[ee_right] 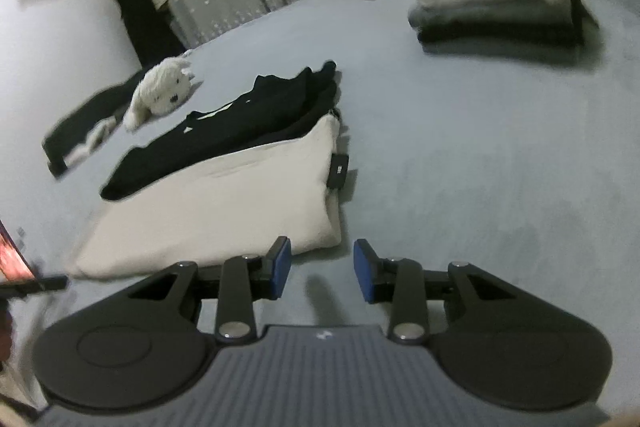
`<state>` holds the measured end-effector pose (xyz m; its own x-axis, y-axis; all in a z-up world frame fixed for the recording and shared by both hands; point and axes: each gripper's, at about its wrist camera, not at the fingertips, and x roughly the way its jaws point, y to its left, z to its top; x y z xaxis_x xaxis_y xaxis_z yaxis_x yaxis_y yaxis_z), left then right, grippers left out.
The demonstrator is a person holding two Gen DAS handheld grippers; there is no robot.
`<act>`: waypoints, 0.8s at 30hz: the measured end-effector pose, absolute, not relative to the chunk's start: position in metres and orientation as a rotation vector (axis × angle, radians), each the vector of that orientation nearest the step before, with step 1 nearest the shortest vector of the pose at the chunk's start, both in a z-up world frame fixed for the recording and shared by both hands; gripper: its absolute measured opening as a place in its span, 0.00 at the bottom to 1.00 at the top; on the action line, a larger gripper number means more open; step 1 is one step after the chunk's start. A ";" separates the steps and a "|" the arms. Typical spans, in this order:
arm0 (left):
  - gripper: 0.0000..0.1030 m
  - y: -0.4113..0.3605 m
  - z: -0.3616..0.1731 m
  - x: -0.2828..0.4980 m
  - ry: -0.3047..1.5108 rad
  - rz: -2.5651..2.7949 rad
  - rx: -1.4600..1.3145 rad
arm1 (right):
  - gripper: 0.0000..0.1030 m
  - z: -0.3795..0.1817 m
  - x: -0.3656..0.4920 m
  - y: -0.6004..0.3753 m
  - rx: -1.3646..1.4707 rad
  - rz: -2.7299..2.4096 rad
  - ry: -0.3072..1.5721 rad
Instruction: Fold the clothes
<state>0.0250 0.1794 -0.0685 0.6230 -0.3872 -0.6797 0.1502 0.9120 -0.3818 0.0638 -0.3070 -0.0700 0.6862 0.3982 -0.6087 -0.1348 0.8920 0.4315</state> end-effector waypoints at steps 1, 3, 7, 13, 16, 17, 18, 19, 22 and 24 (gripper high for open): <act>0.54 0.186 -0.071 0.027 0.861 -0.320 -0.367 | 0.37 -0.072 0.066 -0.310 0.409 0.312 0.791; 0.54 0.198 -0.077 0.033 0.892 -0.332 -0.501 | 0.37 -0.076 0.071 -0.316 0.484 0.323 0.835; 0.54 0.215 -0.089 0.042 0.943 -0.355 -0.707 | 0.41 -0.080 0.078 -0.331 0.656 0.346 0.891; 0.54 0.217 -0.100 0.052 0.961 -0.372 -0.812 | 0.39 -0.088 0.086 -0.345 0.813 0.351 0.917; 0.54 0.218 -0.103 0.059 0.959 -0.377 -0.839 | 0.40 -0.089 0.089 -0.346 0.837 0.360 0.915; 0.54 0.218 -0.104 0.060 0.957 -0.379 -0.847 | 0.40 -0.089 0.090 -0.346 0.845 0.363 0.914; 0.54 0.217 -0.104 0.062 0.955 -0.382 -0.855 | 0.40 -0.090 0.091 -0.347 0.853 0.365 0.913; 0.54 0.217 -0.106 0.064 0.952 -0.384 -0.864 | 0.40 -0.091 0.092 -0.348 0.863 0.368 0.911; 0.54 0.216 -0.107 0.069 0.945 -0.389 -0.881 | 0.39 -0.093 0.094 -0.351 0.895 0.372 0.904; 0.54 0.215 -0.108 0.071 0.938 -0.391 -0.887 | 0.39 -0.094 0.097 -0.352 0.911 0.372 0.898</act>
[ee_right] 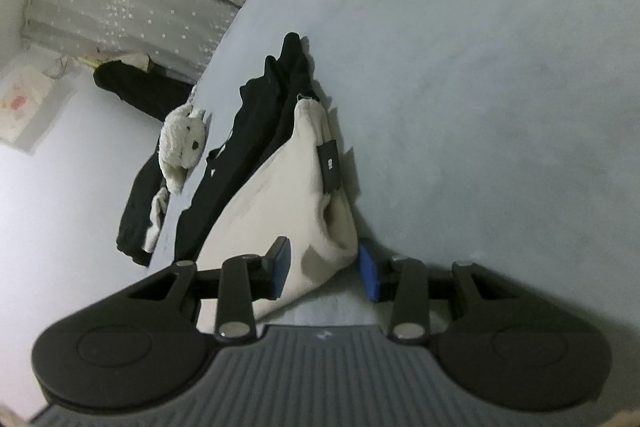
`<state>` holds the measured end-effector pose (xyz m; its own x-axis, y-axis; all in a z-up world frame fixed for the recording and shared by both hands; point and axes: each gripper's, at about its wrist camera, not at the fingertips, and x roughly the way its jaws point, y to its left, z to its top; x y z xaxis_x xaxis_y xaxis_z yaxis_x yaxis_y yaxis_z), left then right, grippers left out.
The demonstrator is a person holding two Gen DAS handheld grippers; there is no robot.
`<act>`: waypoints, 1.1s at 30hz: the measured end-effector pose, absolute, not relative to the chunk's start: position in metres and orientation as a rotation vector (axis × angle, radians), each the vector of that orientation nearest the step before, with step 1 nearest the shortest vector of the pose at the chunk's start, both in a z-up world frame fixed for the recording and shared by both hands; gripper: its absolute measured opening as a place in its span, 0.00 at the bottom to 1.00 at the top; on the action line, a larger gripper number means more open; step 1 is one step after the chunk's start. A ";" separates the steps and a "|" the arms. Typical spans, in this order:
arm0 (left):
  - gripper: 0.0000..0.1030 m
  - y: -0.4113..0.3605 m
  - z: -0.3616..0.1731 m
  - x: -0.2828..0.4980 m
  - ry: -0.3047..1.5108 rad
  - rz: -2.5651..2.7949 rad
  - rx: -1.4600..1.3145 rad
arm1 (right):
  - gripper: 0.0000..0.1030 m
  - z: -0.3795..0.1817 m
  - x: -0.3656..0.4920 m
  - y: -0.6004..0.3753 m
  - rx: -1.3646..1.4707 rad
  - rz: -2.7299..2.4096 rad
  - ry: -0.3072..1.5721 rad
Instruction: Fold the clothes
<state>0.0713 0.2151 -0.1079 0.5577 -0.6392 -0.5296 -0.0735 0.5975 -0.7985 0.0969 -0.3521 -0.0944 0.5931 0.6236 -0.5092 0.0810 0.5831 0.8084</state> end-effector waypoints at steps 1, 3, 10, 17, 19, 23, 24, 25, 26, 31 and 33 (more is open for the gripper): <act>0.54 0.214 -0.108 0.073 0.934 -0.392 -0.888 | 0.39 -0.095 0.099 -0.351 0.916 0.372 0.896; 0.54 0.212 -0.108 0.075 0.924 -0.391 -0.892 | 0.39 -0.095 0.101 -0.351 0.921 0.374 0.891; 0.41 0.202 -0.112 0.082 0.885 -0.337 -0.935 | 0.23 -0.101 0.111 -0.349 0.951 0.354 0.882; 0.10 0.200 -0.122 0.077 0.866 -0.238 -1.092 | 0.15 -0.111 0.113 -0.357 1.150 0.298 0.877; 0.09 0.203 -0.123 0.076 0.854 -0.237 -1.171 | 0.15 -0.112 0.109 -0.360 1.246 0.288 0.861; 0.08 0.208 -0.119 0.070 0.800 -0.245 -1.314 | 0.14 -0.106 0.099 -0.368 1.388 0.285 0.806; 0.08 0.209 -0.118 0.068 0.791 -0.243 -1.340 | 0.14 -0.104 0.096 -0.370 1.422 0.285 0.791; 0.08 0.210 -0.117 0.067 0.781 -0.241 -1.364 | 0.14 -0.103 0.093 -0.371 1.454 0.285 0.775; 0.08 0.210 -0.117 0.065 0.777 -0.236 -1.378 | 0.14 -0.101 0.090 -0.372 1.484 0.285 0.757; 0.08 0.206 -0.113 0.054 0.758 -0.222 -1.431 | 0.14 -0.094 0.076 -0.371 1.568 0.286 0.711; 0.08 0.205 -0.110 0.048 0.747 -0.222 -1.440 | 0.14 -0.089 0.073 -0.366 1.573 0.288 0.707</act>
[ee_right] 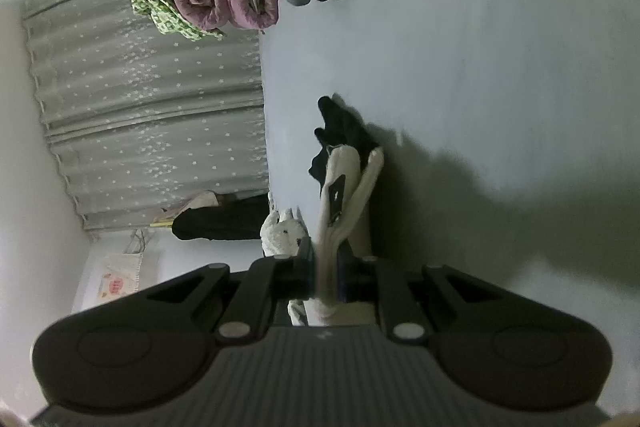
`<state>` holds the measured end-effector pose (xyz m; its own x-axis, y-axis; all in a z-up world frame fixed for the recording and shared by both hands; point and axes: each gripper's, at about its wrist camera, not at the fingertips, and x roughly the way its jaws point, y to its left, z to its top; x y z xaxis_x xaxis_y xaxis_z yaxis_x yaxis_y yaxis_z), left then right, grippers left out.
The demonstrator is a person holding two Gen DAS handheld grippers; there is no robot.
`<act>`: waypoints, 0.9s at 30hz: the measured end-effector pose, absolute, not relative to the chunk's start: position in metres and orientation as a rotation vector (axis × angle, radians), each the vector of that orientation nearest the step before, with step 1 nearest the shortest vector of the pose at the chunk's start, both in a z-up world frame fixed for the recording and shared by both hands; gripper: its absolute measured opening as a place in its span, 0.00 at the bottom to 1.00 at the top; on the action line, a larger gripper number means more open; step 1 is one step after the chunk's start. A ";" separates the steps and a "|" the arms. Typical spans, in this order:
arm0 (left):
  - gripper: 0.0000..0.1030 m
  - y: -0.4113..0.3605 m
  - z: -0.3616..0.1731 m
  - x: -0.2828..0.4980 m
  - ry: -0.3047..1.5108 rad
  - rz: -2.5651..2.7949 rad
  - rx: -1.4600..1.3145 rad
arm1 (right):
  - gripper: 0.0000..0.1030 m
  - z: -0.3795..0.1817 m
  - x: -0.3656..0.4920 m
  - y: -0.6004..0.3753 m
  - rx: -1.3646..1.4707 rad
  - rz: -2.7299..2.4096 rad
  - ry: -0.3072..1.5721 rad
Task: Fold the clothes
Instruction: 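Grasp the cream sweatshirt edge with both tools and lift it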
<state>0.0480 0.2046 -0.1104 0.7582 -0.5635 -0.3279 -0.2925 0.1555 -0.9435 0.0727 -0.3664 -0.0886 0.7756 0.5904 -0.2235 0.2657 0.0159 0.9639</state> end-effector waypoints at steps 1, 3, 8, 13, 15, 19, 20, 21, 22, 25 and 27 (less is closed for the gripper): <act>0.08 0.204 -0.109 0.045 0.742 -0.224 -1.446 | 0.14 -0.086 0.071 -0.365 1.577 0.290 0.704; 0.08 0.204 -0.106 0.038 0.732 -0.224 -1.459 | 0.14 -0.083 0.067 -0.364 1.595 0.292 0.693; 0.07 0.205 -0.104 0.019 0.731 -0.212 -1.514 | 0.14 -0.077 0.062 -0.366 1.654 0.276 0.679; 0.08 0.202 -0.102 -0.007 0.750 -0.198 -1.595 | 0.14 -0.073 0.044 -0.366 1.729 0.243 0.693; 0.08 0.201 -0.105 -0.019 0.757 -0.174 -1.655 | 0.14 -0.072 0.034 -0.366 1.767 0.215 0.712; 0.08 0.199 -0.120 -0.039 0.781 -0.092 -1.808 | 0.14 -0.074 0.026 -0.365 1.813 0.171 0.746; 0.08 0.198 -0.124 -0.040 0.783 -0.074 -1.840 | 0.15 -0.075 0.025 -0.365 1.822 0.160 0.754; 0.08 0.197 -0.126 -0.040 0.784 -0.056 -1.870 | 0.15 -0.076 0.026 -0.364 1.831 0.152 0.762; 0.08 0.195 -0.129 -0.041 0.786 -0.039 -1.899 | 0.15 -0.076 0.029 -0.363 1.840 0.150 0.768; 0.08 0.192 -0.122 -0.033 0.765 -0.033 -1.933 | 0.15 -0.071 0.038 -0.362 1.834 0.145 0.772; 0.08 0.192 -0.112 -0.025 0.743 -0.046 -1.942 | 0.15 -0.065 0.048 -0.361 1.833 0.158 0.766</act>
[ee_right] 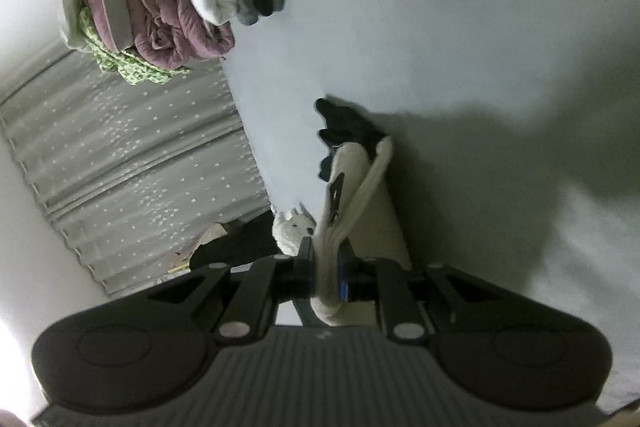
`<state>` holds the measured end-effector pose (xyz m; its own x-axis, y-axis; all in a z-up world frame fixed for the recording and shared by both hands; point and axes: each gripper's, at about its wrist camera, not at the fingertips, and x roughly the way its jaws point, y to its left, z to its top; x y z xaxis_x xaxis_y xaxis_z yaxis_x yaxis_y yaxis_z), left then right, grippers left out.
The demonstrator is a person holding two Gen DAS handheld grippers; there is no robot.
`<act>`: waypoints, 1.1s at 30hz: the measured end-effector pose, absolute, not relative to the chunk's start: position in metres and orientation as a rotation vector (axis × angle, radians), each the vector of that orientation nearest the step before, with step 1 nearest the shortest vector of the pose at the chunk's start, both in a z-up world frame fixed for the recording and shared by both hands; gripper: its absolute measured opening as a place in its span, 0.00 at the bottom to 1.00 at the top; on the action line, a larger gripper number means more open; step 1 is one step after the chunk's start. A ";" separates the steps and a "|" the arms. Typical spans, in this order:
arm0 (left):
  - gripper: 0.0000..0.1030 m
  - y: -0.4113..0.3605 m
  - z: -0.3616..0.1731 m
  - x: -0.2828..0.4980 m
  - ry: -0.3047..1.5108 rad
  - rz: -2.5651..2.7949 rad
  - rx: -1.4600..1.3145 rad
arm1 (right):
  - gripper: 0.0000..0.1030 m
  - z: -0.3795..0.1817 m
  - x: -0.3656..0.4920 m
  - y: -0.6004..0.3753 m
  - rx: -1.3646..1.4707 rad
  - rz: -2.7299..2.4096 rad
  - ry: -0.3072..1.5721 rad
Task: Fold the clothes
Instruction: 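Grasp the cream sweatshirt edge with both tools and lift it, then fold the lifted sweatshirt side over the black shirt with both tools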
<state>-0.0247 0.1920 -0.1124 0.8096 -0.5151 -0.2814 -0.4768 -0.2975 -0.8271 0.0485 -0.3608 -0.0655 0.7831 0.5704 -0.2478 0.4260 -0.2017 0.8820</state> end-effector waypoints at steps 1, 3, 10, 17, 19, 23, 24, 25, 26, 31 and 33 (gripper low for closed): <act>0.08 0.193 -0.108 -0.021 0.732 -0.054 -1.944 | 0.15 -0.063 0.052 -0.361 1.828 0.163 0.761; 0.08 0.194 -0.100 -0.007 0.714 -0.078 -1.947 | 0.15 -0.057 0.063 -0.360 1.814 0.177 0.751; 0.08 0.197 -0.092 0.043 0.693 -0.071 -1.958 | 0.15 -0.054 0.108 -0.354 1.801 0.188 0.737; 0.10 0.202 -0.104 0.078 0.672 -0.027 -1.948 | 0.16 -0.076 0.141 -0.351 1.806 0.170 0.742; 0.12 0.203 -0.110 0.086 0.664 -0.027 -1.929 | 0.16 -0.086 0.148 -0.350 1.810 0.166 0.746; 0.18 0.206 -0.122 0.102 0.653 -0.027 -1.895 | 0.19 -0.107 0.161 -0.350 1.830 0.165 0.762; 0.20 0.208 -0.125 0.104 0.651 -0.028 -1.894 | 0.19 -0.112 0.163 -0.351 1.835 0.166 0.772; 0.24 0.210 -0.128 0.105 0.647 -0.032 -1.896 | 0.20 -0.115 0.165 -0.351 1.838 0.170 0.778; 0.29 0.212 -0.130 0.106 0.641 -0.037 -1.900 | 0.21 -0.117 0.166 -0.352 1.843 0.181 0.778; 0.47 0.219 -0.127 0.113 0.609 -0.072 -1.858 | 0.41 -0.116 0.166 -0.359 1.874 0.245 0.736; 0.50 0.220 -0.121 0.115 0.597 -0.074 -1.801 | 0.42 -0.112 0.165 -0.362 1.868 0.260 0.710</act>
